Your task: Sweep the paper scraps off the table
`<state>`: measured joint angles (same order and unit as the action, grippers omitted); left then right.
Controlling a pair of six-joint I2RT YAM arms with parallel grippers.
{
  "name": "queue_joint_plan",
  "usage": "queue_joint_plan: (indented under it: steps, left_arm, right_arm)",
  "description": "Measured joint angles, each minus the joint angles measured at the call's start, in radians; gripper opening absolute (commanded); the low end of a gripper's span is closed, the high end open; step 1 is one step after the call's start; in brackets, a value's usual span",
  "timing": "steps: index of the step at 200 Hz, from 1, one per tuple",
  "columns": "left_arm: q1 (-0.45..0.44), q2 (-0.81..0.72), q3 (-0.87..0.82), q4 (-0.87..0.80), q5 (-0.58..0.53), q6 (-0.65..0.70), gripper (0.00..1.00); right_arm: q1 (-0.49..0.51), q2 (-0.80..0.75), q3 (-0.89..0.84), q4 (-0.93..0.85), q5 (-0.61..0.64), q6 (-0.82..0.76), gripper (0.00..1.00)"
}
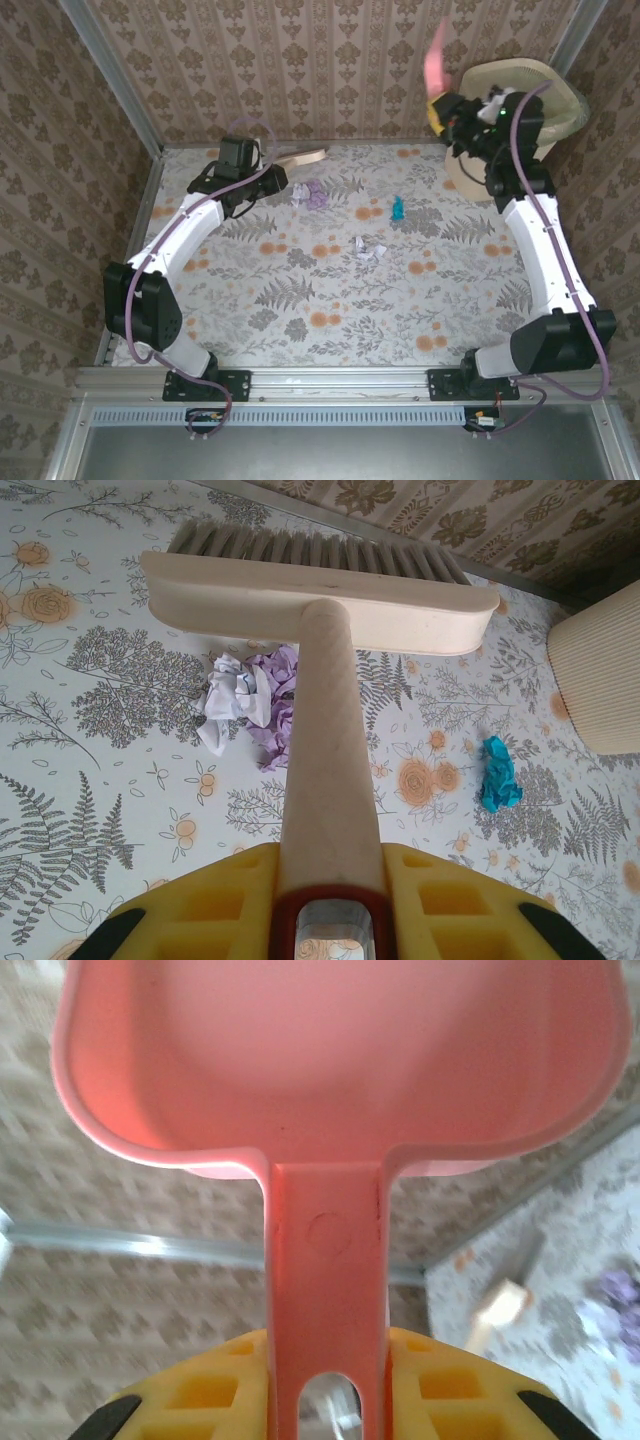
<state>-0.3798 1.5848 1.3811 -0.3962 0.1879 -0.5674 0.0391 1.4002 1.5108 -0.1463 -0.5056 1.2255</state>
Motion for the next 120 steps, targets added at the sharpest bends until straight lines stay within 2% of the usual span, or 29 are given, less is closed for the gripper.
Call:
queue_joint_plan:
  steps: [24, 43, 73, 120]
  left_arm:
    - [0.000, 0.000, 0.000, 0.000, -0.001, 0.000, 0.00]
    - [0.000, 0.000, 0.000, 0.000, -0.008, 0.000, 0.00]
    - [0.000, -0.015, -0.022, 0.011, -0.028, 0.000, 0.00]
    - [0.000, -0.043, -0.047, 0.035, -0.035, -0.008, 0.00]
  right_arm:
    - [0.115, -0.027, 0.000, -0.129, -0.002, -0.149, 0.00]
    - [0.161, -0.066, -0.013, -0.240, 0.009, -0.260, 0.00]
    - [0.186, -0.163, -0.066, -0.423, 0.066, -0.420, 0.00]
    - [0.213, -0.308, -0.155, -0.657, 0.180, -0.585, 0.00]
